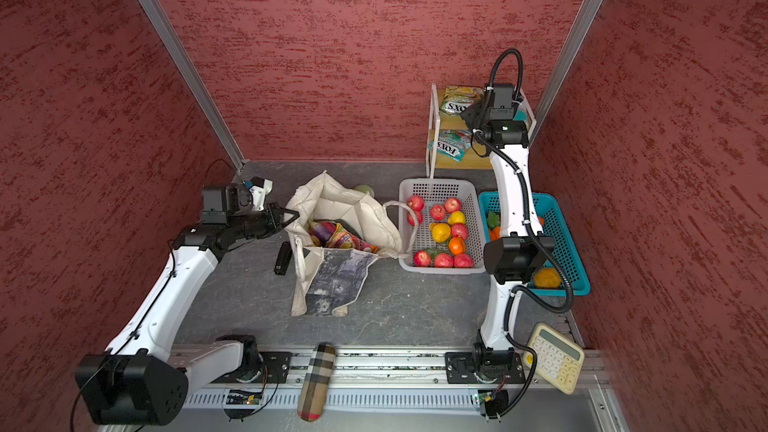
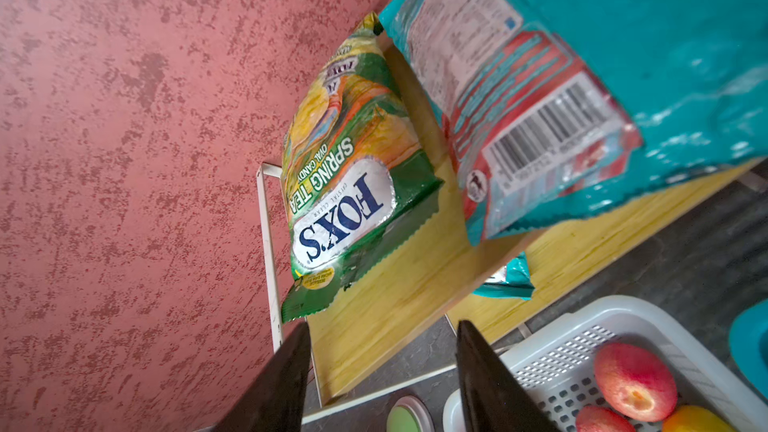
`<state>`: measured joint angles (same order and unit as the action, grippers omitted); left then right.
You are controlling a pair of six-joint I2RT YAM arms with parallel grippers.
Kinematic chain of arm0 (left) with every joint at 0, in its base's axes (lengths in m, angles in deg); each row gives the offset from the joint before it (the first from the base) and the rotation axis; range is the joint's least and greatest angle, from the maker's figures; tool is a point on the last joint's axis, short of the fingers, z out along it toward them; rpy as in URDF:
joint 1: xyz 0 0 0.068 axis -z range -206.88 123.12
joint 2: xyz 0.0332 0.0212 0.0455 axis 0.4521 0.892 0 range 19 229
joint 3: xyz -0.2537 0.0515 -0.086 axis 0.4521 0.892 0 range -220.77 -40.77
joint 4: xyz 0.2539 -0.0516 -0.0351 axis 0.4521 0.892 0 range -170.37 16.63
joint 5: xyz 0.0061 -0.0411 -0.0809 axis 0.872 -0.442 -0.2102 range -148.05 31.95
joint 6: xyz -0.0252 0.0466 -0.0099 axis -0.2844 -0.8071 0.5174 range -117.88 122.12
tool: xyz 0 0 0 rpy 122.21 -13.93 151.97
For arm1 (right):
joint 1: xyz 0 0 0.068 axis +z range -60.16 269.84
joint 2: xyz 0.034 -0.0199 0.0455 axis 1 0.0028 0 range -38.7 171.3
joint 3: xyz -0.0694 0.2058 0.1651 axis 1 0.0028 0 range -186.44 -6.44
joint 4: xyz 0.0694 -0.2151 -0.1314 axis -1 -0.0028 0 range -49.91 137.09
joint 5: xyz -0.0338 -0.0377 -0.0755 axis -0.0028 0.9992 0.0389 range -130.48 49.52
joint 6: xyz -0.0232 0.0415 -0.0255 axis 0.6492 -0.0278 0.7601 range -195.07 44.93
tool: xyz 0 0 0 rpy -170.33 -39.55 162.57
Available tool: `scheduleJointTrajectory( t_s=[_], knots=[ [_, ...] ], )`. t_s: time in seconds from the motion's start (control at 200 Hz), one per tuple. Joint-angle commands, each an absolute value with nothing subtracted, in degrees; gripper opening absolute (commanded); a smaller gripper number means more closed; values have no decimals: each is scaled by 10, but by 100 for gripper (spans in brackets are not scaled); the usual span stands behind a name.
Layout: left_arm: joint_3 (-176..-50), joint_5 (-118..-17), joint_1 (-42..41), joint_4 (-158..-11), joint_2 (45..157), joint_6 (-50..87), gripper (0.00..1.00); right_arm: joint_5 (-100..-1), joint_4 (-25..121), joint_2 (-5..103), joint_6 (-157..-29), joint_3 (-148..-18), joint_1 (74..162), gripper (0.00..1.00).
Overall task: Place the food into the grocery bag and tie it
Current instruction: 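Move the right gripper back up to the top of the shelf, then grasp the green FOX'S Spring Tea candy bag on the shelf top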
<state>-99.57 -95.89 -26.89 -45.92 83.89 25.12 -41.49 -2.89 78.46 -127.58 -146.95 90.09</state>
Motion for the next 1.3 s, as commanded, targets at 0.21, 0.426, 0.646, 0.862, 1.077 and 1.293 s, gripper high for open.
scheduleJointTrajectory(
  t_s=[0.21,0.426,0.646,0.862,1.077,1.293],
  knots=[
    [-989,-972,-278,-484,838,253,0,-428,-2,806,-1361,-1489,901,58],
    [-990,-973,-278,-483,835,252,0,-438,46,838,-1407,-1499,898,52],
    [-991,-973,-282,-482,835,251,0,-443,57,859,-1432,-1508,896,50],
    [-991,-974,-285,-482,836,251,0,-433,75,877,-1456,-1509,894,45],
    [-991,-975,-287,-483,837,251,0,-433,93,892,-1477,-1508,892,29],
    [-991,-975,-289,-483,837,251,0,-432,129,882,-1483,-1508,893,0]
  ],
)
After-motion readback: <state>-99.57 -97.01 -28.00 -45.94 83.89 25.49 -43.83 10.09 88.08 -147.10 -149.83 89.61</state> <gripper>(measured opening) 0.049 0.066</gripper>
